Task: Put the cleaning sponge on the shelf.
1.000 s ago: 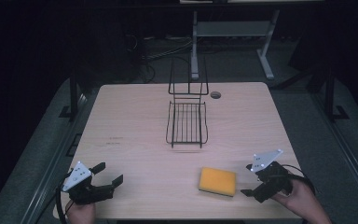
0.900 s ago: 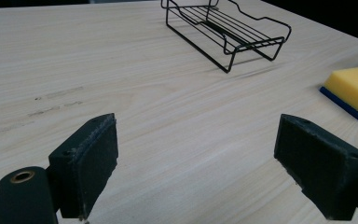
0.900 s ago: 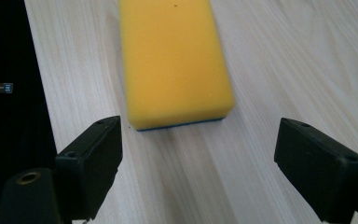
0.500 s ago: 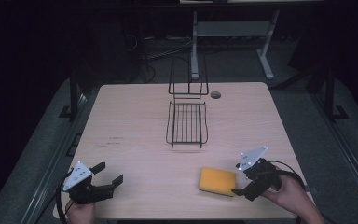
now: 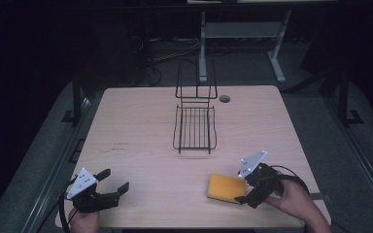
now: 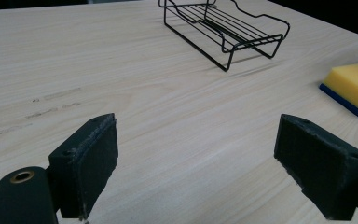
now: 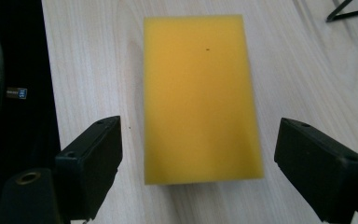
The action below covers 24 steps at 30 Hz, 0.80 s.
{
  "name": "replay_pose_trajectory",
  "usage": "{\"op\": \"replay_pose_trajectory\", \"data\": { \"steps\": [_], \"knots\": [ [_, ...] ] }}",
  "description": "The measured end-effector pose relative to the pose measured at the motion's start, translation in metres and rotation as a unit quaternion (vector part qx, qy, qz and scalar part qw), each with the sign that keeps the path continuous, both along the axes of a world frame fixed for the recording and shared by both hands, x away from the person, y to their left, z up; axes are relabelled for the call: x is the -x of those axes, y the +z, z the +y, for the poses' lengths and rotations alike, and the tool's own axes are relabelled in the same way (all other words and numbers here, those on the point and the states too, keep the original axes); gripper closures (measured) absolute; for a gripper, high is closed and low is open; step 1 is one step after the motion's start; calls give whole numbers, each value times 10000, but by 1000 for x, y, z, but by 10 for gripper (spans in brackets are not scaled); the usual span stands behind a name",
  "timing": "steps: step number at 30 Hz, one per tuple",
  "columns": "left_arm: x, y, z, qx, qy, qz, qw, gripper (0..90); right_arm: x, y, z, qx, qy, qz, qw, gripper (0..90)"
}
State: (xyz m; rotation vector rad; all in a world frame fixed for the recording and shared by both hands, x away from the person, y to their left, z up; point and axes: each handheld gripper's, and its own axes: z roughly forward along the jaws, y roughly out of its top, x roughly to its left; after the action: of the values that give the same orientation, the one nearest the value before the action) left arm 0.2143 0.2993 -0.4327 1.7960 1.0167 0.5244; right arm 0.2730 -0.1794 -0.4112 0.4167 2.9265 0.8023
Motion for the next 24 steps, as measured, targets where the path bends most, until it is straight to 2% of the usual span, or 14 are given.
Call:
{"op": "replay_pose_trajectory", "data": {
  "steps": [13,24],
  "knots": [
    [0,0,2,27,29,-14,10000,128,-4,0,21,96,238,-11,9997,149],
    [0,0,2,34,21,-5,10000,128,-9,-6,33,223,262,121,9993,148]
  ]
}}
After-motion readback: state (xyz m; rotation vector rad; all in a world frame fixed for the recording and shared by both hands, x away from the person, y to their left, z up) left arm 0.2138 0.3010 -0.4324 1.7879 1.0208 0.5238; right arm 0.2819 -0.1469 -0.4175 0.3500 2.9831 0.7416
